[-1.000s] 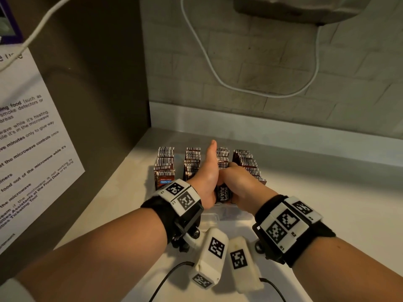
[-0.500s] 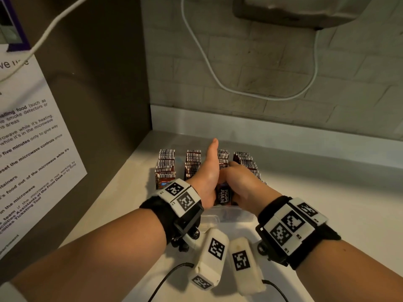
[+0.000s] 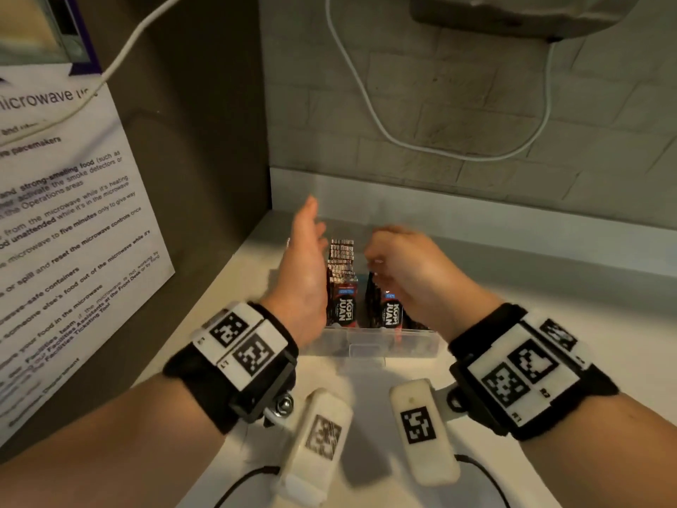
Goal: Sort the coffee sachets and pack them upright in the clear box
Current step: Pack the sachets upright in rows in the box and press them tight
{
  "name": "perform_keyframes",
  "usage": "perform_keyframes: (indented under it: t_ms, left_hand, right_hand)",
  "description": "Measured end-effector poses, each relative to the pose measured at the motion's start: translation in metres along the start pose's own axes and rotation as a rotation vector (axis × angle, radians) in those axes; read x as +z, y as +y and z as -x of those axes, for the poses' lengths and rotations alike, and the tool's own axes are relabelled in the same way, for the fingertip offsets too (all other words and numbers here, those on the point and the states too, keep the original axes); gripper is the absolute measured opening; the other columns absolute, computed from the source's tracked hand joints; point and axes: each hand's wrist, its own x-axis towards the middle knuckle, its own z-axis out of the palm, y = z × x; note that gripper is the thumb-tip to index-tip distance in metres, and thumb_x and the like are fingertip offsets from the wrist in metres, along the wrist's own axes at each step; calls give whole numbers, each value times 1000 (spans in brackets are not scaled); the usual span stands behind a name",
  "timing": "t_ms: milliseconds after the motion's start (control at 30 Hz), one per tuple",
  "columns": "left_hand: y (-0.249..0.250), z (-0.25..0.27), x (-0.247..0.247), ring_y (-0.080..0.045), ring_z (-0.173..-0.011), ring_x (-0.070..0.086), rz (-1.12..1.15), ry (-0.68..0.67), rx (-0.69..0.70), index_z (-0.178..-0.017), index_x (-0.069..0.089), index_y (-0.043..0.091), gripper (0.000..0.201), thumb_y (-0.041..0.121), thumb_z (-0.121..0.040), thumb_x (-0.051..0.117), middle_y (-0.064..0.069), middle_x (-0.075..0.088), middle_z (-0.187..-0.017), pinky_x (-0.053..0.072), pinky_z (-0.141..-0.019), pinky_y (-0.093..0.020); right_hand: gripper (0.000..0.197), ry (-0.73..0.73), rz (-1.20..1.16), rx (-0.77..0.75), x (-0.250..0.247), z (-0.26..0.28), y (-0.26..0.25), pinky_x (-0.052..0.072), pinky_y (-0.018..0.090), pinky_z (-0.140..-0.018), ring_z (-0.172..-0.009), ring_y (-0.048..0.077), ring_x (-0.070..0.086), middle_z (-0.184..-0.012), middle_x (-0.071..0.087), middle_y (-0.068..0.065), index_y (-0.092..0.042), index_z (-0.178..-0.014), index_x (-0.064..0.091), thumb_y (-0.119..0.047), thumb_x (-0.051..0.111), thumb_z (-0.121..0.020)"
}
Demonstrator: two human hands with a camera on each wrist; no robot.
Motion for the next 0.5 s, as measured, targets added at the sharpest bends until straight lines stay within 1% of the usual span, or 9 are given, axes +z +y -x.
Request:
perform_keyframes:
  t_ms: [33, 100, 133, 200, 233, 267, 333, 400, 500]
  left_hand:
    - [-4, 4, 0, -5, -100, 56, 9, -6, -34, -151, 28, 21, 69, 61, -96, 27, 0, 32, -155, 44, -54, -7]
    - [-15, 3, 0, -8, -123, 49, 4, -36, -60, -152, 25, 23, 72, 66, -94, 25, 4, 30, -155, 41, -77, -17]
    - [-18, 1, 1, -5, -115, 51, 0, -45, -67, -152, 27, 22, 74, 68, -93, 24, 6, 37, -149, 37, -84, -24]
    - [-20, -1, 3, -3, -87, 52, -19, -22, -98, -148, 34, 15, 77, 68, -93, 22, 2, 54, -124, 37, -85, -25]
    - [-21, -2, 4, -10, -89, 54, -25, -29, -121, -145, 37, 11, 78, 67, -94, 21, -2, 57, -116, 40, -89, -28]
    - [-22, -5, 4, -22, -104, 57, -23, -54, -151, -144, 38, 8, 79, 66, -95, 21, -9, 58, -120, 41, -96, -35]
    - [-22, -8, 6, -35, -131, 45, -24, -86, -181, -144, 39, 7, 79, 66, -95, 21, -19, 49, -141, 34, -109, -47]
    - [-19, -12, 6, -28, -129, 48, -4, -66, -244, -133, 48, 11, 74, 68, -94, 22, -15, 53, -134, 33, -112, -44]
    - [-20, -25, 4, -32, -118, 56, 2, -25, -350, -132, 53, 10, 90, 81, -83, 28, -18, 59, -128, 40, -107, -49]
  right_hand:
    - [13, -16, 8, 30, 6, -1, 3, 37, 32, -68, -68, 16, 44, -73, 45, 1, -17, -80, 48, -7, 50, -87]
    - [11, -38, 47, 60, 16, -3, 10, 41, 36, -74, -76, 19, 48, -79, 48, 1, -11, -99, 52, -14, 52, -89]
    - [28, -51, 50, 82, 21, -5, 14, 43, 36, -77, -84, 21, 49, -87, 52, 3, -7, -115, 52, -19, 52, -90]
    - [47, -74, 48, 118, 29, -9, 17, 46, 37, -75, -93, 22, 53, -109, 57, 9, -9, -131, 46, -31, 51, -90]
    - [50, -89, 38, 136, 32, -11, 20, 48, 37, -72, -94, 23, 57, -114, 58, 10, -12, -133, 45, -36, 50, -89]
    - [51, -98, 15, 166, 34, -12, 21, 52, 38, -72, -98, 25, 60, -117, 61, 11, -14, -132, 46, -41, 49, -89]
    - [52, -107, -38, 200, 38, -15, 23, 55, 42, -80, -103, 29, 64, -116, 64, 13, -17, -130, 51, -49, 47, -89]
    - [62, -117, -59, 239, 39, -19, 24, 52, 46, -92, -107, 30, 63, -120, 64, 14, -16, -132, 50, -59, 43, -89]
    - [68, -149, -109, 267, 40, -22, 25, 47, 47, -100, -116, 31, 58, -128, 59, 16, -13, -137, 46, -63, 37, -92]
